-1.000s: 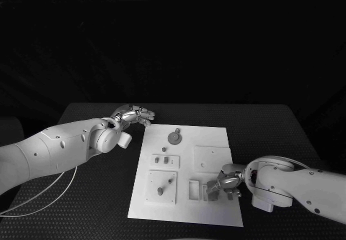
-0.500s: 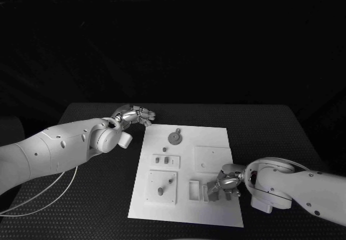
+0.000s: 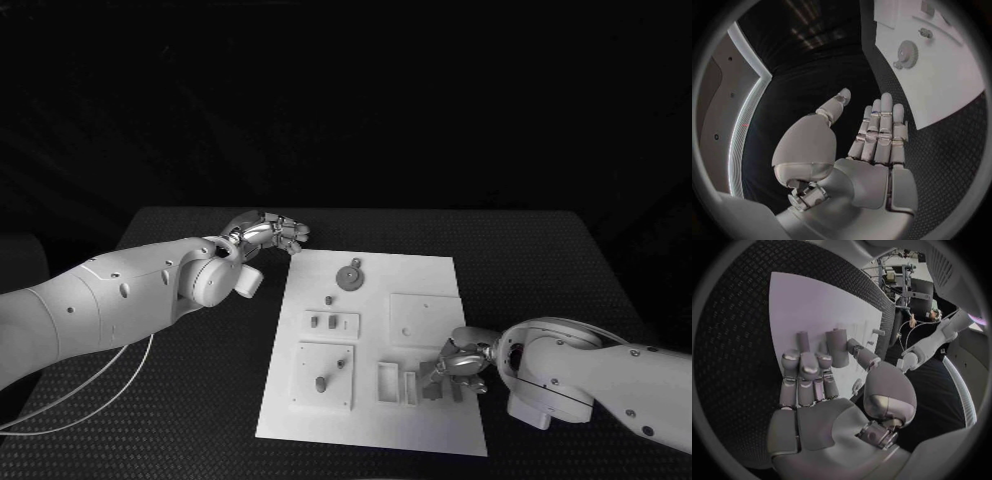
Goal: Assemble the parts on the task board
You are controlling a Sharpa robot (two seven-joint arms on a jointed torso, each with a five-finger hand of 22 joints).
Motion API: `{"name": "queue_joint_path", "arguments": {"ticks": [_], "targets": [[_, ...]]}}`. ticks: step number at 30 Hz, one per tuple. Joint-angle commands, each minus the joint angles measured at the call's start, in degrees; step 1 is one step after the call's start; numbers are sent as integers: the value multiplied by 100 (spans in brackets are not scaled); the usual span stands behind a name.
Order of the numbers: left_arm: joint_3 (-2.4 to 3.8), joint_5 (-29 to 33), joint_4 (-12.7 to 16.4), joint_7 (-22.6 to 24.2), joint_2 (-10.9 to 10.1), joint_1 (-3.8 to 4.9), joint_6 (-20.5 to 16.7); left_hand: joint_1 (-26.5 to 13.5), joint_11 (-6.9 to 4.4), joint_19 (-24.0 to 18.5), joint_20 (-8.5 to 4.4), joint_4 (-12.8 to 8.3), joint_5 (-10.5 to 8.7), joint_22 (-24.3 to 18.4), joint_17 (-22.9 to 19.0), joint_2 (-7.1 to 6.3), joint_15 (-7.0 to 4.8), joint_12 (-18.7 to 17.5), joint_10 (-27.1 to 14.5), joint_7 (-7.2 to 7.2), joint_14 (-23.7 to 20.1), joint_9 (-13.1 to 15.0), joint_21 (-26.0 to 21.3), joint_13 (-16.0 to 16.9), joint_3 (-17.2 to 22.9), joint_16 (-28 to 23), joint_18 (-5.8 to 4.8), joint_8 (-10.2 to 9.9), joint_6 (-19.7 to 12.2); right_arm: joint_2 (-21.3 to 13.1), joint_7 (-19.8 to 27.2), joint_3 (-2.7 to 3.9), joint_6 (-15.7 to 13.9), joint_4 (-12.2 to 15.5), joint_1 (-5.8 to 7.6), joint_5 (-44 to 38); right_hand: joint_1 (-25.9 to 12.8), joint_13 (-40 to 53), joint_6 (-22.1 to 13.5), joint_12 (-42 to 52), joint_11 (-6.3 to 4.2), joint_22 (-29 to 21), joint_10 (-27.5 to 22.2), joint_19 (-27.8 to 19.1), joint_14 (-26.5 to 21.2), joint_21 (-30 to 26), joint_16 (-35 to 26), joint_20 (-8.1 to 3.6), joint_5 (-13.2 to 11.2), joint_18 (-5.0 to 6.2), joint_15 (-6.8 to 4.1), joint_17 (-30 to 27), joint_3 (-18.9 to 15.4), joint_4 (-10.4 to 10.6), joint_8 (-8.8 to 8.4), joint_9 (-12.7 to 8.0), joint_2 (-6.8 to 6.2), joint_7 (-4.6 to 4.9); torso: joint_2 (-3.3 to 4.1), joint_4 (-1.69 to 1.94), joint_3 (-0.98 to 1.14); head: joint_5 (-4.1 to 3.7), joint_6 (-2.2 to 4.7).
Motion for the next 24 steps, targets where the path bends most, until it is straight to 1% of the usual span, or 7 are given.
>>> {"name": "queue_joint_path", "arguments": {"ticks": [1,4,8,11,14,18,24], "targets": [[4,28,17,33,2,2,71,-52,0,10,-13,4,-6,9,10,10,5,16,21,-25,44,-5,-34,3,-14,-39,116,32,16,-47,29,0,-99,72,48,324,42,7,40,10,-3,-8,58,42,35,38,37,8,12,262,-11,7,32,-1,20,16,95,9,2,1,1,1,9],[4,28,17,34,0,2,74,-51,0,9,-13,4,-7,10,11,10,5,15,21,-25,44,-6,-34,2,-14,-40,116,32,16,-78,27,1,-101,140,126,428,24,7,41,7,-4,-10,61,45,36,40,33,8,12,262,-12,5,36,-4,16,14,82,9,0,-1,1,2,12],[4,28,17,30,-3,2,73,-50,0,9,-13,3,-6,10,11,10,5,15,22,-25,44,-6,-35,2,-13,-41,116,33,16,-50,-1,1,-92,157,187,525,9,8,43,4,-4,-12,63,47,38,41,33,9,12,262,-12,5,39,-7,13,12,73,8,2,-5,3,8,13],[4,28,18,28,-2,3,78,-49,0,8,-13,3,-6,11,12,10,5,15,23,-26,44,-6,-35,2,-12,-42,116,34,17,33,-48,1,-71,135,200,627,-7,9,46,1,-4,-14,65,49,43,43,36,9,12,262,-13,11,41,-7,11,11,64,8,2,-8,0,19,16],[4,28,18,20,-3,3,85,-48,-1,8,-13,3,-6,11,13,9,5,15,23,-26,45,-7,-35,2,-12,-43,116,34,17,146,-93,0,-28,103,208,769,-31,10,47,-2,-4,-16,67,50,45,44,36,10,12,262,-13,13,41,-7,8,8,56,8,4,-2,0,29,13],[4,28,22,18,-5,3,83,-48,-1,7,-13,2,-7,11,14,8,5,14,24,-26,45,-7,-36,2,-12,-44,116,35,17,333,-143,-1,7,32,208,776,-69,13,48,-8,-3,-20,66,48,42,45,30,12,12,262,-11,10,40,-2,1,5,49,9,6,-2,0,27,4],[4,28,27,19,2,3,92,-48,-1,6,-12,3,-7,12,16,7,5,14,25,-26,45,-8,-36,2,-11,-46,116,36,18,590,-196,-7,18,-89,206,775,-130,19,47,-16,0,-23,62,42,37,48,25,15,12,262,-8,11,30,0,-9,-1,29,12,7,7,1,31,-10]]}}
